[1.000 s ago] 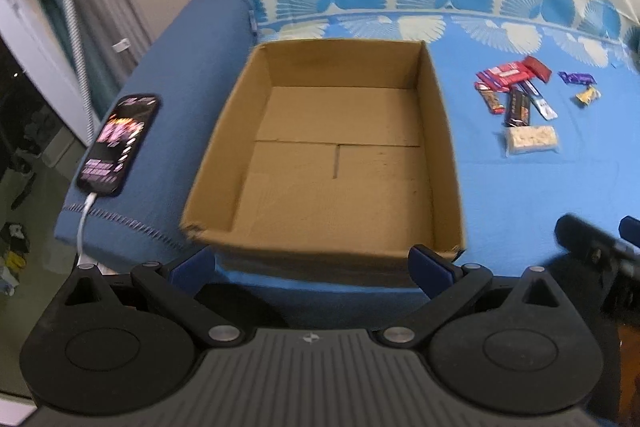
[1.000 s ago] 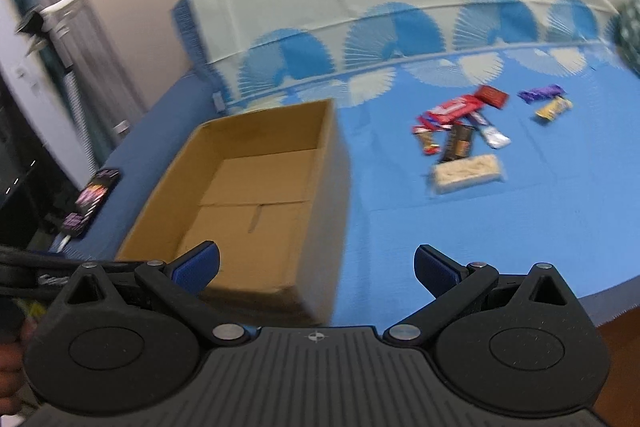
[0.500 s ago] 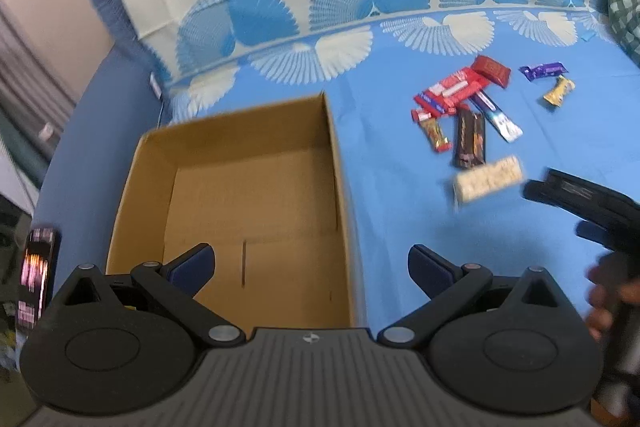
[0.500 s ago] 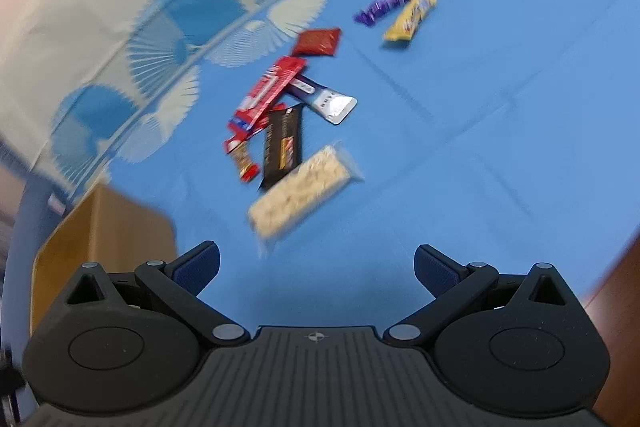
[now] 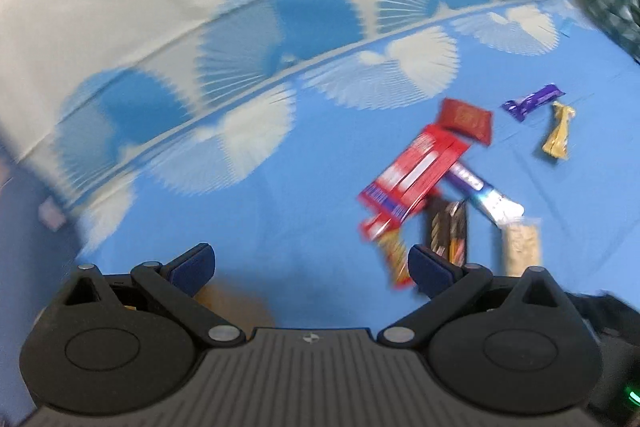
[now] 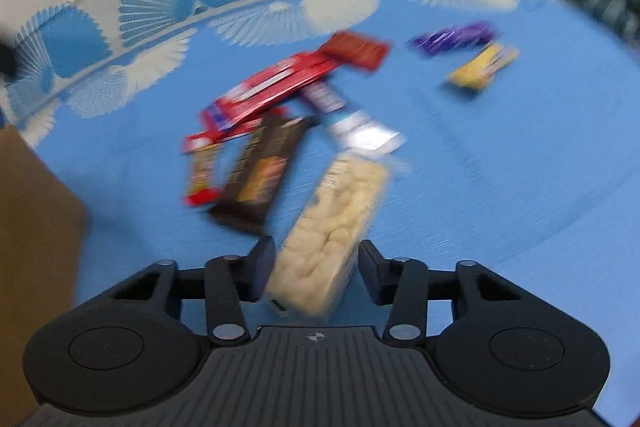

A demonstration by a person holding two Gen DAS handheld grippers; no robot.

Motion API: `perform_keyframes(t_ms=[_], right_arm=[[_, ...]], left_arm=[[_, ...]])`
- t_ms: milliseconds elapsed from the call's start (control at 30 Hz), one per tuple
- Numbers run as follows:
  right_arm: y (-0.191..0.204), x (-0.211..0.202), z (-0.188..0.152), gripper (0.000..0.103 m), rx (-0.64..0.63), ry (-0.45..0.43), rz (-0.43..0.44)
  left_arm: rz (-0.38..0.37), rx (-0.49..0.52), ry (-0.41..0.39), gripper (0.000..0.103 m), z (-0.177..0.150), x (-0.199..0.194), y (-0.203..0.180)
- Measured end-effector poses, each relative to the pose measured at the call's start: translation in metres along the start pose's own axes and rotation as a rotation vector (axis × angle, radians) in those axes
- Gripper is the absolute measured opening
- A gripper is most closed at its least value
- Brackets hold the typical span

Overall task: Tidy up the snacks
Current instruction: 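Grasp the red spicy-strip packet with the left tool while the right grasps the clear cracker bar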

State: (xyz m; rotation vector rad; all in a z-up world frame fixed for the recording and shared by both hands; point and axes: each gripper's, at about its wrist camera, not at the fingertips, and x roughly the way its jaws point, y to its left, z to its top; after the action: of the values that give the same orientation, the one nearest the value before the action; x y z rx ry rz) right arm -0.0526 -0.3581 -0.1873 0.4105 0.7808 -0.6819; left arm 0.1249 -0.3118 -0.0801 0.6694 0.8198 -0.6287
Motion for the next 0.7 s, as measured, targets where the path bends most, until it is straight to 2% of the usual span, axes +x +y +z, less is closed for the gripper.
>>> perform_keyframes(t_ms=[33,100,167,233,333,400,533,567,600,633,667,700], right_arm=[[-0.016,0.000,0.002,0.045,0.013,-0.003,-0.023],[-0.049,0.002,0.006,0.050,0.077,0.007,0.004],[-0.068,0.010,0.012,0.068,0.117,0.031,0.038],[-0.072,0.015,0.015,0.079,0.088,0.046,0.035],[-0.065,0.026,0.018,0.081,0.019,0.067,0.081],[-0.057,0.034,0.020,0.084,-0.039,0.077,0.080],[-0.044,0.048,0.019,0.092,-0.113,0.049,0.015],[-0.044,0.049,0.020,0.092,-0.114,0.040,0.013],[-0.044,0.048,0.020,0.090,-0.113,0.033,0.011],[-0.044,0.046,0.020,0.077,-0.118,0.015,0.003],[-0.044,0.043,0.019,0.044,-0.123,-0.002,0.017],[-0.044,0.040,0.020,0.038,-0.115,0.000,0.020]], left_arm=[[-0.014,0.024,0.002,0.103,0.012,0.020,-0.008],[-0.034,0.059,0.012,0.103,0.029,0.055,-0.022],[-0.072,0.099,0.032,0.103,0.043,0.089,-0.036],[-0.106,0.154,0.062,0.103,0.052,0.118,-0.051],[-0.118,0.230,0.090,0.103,0.061,0.153,-0.070],[-0.133,0.253,0.130,0.103,0.066,0.172,-0.077],[-0.165,0.199,0.219,0.102,0.071,0.202,-0.077],[-0.193,0.159,0.223,0.089,0.073,0.203,-0.071],[-0.232,0.119,0.226,0.079,0.073,0.202,-0.065],[-0.259,0.086,0.229,0.063,0.074,0.200,-0.058],[-0.256,0.068,0.217,0.051,0.074,0.197,-0.053],[-0.252,0.047,0.204,0.048,0.073,0.194,-0.047]])
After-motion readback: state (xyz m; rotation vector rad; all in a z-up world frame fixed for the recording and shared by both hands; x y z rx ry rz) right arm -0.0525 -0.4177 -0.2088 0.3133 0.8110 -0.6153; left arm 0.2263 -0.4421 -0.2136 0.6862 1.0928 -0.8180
